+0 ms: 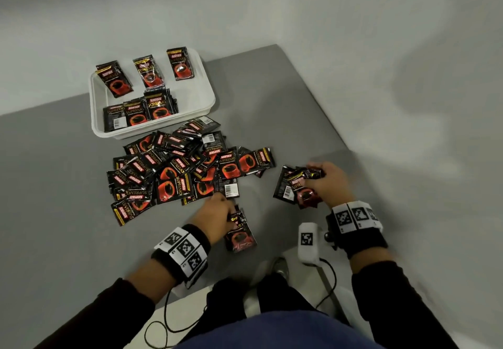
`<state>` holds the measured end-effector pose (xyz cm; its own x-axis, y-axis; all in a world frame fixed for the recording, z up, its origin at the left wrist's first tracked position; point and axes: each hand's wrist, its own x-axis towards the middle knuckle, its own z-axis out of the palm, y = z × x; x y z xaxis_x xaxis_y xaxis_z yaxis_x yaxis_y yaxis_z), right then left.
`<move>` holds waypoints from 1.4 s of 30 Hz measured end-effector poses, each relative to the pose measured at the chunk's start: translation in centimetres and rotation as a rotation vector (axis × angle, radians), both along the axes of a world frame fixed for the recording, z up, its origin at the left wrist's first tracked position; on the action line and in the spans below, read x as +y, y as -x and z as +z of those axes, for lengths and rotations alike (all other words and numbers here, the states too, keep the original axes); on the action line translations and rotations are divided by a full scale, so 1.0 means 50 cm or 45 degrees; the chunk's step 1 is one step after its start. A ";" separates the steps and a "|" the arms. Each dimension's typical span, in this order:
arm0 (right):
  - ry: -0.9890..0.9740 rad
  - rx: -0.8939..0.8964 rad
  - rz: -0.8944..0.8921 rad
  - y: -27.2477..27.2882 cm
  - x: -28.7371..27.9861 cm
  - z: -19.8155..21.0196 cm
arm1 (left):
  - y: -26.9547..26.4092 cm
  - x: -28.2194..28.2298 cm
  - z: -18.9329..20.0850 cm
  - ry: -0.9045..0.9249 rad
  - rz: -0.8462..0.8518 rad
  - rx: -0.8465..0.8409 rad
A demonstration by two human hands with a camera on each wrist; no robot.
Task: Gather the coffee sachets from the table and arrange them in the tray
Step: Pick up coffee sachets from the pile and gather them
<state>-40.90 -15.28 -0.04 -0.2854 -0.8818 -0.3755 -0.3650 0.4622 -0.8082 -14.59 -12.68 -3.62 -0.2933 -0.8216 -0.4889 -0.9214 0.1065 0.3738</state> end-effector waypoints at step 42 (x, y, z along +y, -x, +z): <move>0.210 -0.440 -0.522 0.135 0.087 -0.001 | 0.213 -0.269 0.078 0.154 -0.741 -0.404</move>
